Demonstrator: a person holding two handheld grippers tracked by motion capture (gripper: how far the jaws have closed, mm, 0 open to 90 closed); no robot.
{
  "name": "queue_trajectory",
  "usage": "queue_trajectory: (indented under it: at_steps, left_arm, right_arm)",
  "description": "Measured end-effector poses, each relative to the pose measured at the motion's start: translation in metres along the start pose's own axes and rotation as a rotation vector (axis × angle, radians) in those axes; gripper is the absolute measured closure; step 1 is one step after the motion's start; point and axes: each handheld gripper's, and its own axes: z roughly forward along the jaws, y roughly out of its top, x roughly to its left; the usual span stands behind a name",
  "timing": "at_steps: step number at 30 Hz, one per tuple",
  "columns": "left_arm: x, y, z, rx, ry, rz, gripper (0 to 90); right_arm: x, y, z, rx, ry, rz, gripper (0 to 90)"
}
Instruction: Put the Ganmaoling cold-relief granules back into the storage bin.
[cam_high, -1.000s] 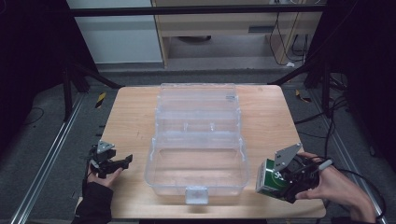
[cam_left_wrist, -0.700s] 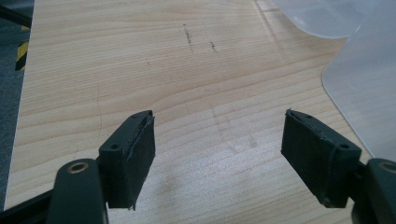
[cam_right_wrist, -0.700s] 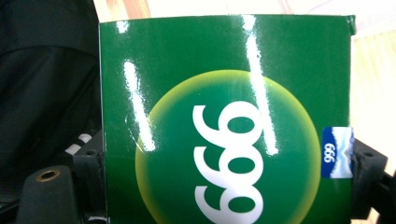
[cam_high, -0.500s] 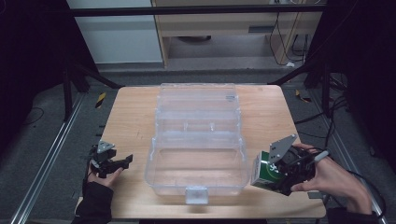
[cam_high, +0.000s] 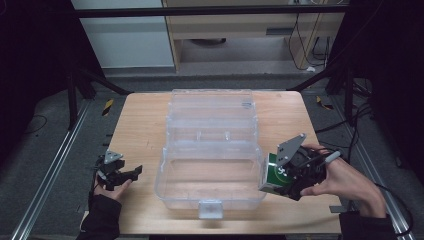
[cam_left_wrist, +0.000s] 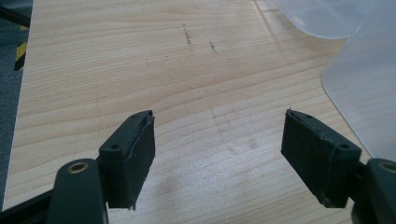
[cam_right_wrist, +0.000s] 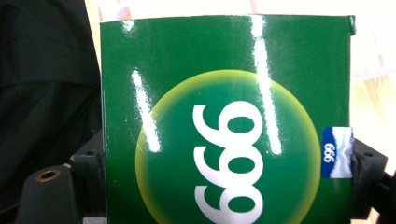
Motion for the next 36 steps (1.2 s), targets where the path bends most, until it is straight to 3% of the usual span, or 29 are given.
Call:
queue_trajectory:
  at_steps: [26,36]
  left_arm:
    - [0.001,0.0,0.0,-0.004,-0.001,-0.004,25.6]
    - [0.001,0.001,-0.001,-0.004,0.0,-0.001,25.5]
  right_arm:
    - [-0.009,0.038,0.023,-0.015,0.024,-0.049,16.1]
    - [-0.014,0.045,0.035,-0.028,0.02,-0.041,16.0]
